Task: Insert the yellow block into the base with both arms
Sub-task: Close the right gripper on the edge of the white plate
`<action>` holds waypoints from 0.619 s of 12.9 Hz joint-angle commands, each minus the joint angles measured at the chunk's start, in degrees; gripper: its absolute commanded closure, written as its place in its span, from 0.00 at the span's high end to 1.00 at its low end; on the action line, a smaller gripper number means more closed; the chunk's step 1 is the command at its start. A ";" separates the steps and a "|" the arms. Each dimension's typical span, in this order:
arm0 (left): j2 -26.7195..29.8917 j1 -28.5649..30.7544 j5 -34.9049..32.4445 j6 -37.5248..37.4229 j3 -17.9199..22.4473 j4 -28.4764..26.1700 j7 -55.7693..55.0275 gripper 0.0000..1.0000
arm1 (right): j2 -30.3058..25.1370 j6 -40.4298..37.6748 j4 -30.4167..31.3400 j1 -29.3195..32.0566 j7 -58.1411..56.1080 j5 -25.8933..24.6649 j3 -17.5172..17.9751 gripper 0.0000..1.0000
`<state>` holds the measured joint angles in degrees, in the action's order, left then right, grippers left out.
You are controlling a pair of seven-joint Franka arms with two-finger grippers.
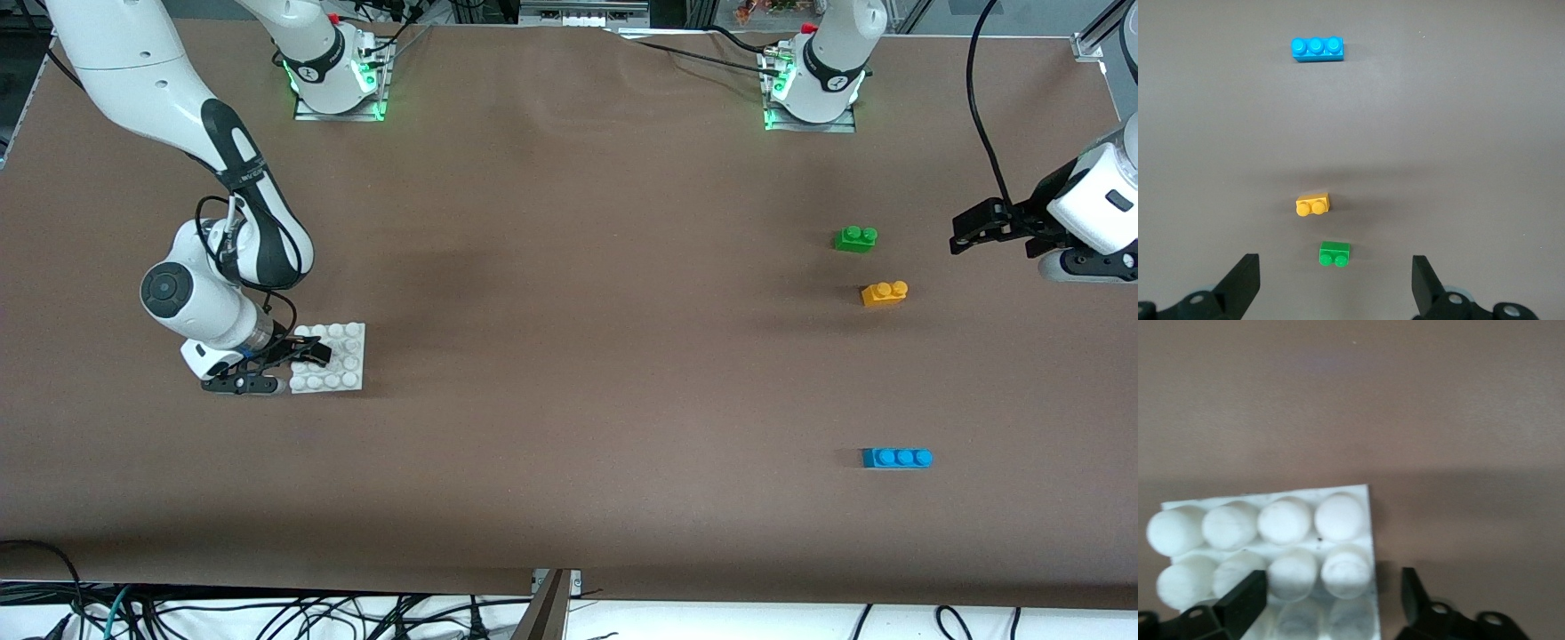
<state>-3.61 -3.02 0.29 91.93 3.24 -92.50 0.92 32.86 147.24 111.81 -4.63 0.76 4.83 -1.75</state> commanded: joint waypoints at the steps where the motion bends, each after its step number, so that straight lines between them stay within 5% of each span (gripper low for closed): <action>1: -0.69 -0.23 -0.29 -1.49 0.27 1.89 1.19 1.00 | 0.89 1.47 0.07 0.06 0.29 0.80 0.35 0.81; 8: -0.78 -0.23 -0.29 -1.49 0.27 1.98 1.19 1.00 | 0.89 1.82 0.07 0.06 0.38 0.88 1.05 0.70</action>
<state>-3.61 -3.02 0.29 91.93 3.24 -92.50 0.92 33.21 147.84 111.82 -4.68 0.77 4.98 -1.35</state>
